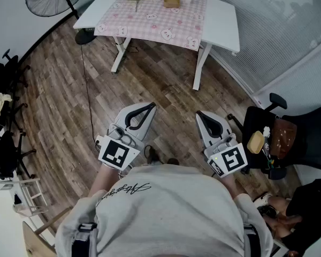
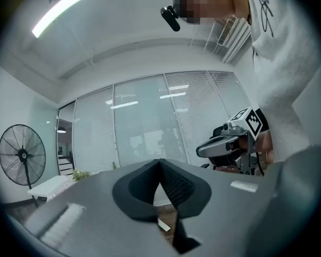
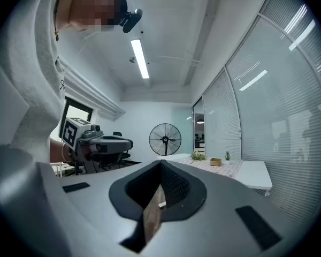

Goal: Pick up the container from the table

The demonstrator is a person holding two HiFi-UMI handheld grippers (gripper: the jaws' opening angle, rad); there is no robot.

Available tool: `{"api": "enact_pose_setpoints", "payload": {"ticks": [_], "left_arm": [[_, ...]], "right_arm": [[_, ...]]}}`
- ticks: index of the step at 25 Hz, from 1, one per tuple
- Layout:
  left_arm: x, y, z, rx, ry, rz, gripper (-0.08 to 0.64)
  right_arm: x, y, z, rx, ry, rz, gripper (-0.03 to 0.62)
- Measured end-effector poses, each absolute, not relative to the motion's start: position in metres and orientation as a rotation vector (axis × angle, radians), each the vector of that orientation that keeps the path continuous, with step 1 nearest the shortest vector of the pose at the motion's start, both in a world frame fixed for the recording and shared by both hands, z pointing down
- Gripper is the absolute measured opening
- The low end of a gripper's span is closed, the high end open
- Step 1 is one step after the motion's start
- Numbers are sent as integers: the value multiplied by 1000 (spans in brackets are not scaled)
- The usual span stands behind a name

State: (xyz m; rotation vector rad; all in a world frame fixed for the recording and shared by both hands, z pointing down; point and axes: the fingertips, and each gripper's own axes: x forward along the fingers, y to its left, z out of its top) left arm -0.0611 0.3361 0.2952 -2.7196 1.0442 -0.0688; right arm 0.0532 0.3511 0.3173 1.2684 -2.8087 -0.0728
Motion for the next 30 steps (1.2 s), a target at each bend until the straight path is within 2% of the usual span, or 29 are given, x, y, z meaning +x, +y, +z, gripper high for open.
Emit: {"api": "enact_pose_setpoints", "payload": {"ticks": [30], "left_arm": [[-62, 336, 289, -2752, 1047, -15, 2]], "right_arm": [[55, 351, 312, 1284, -2843, -68, 5]]}}
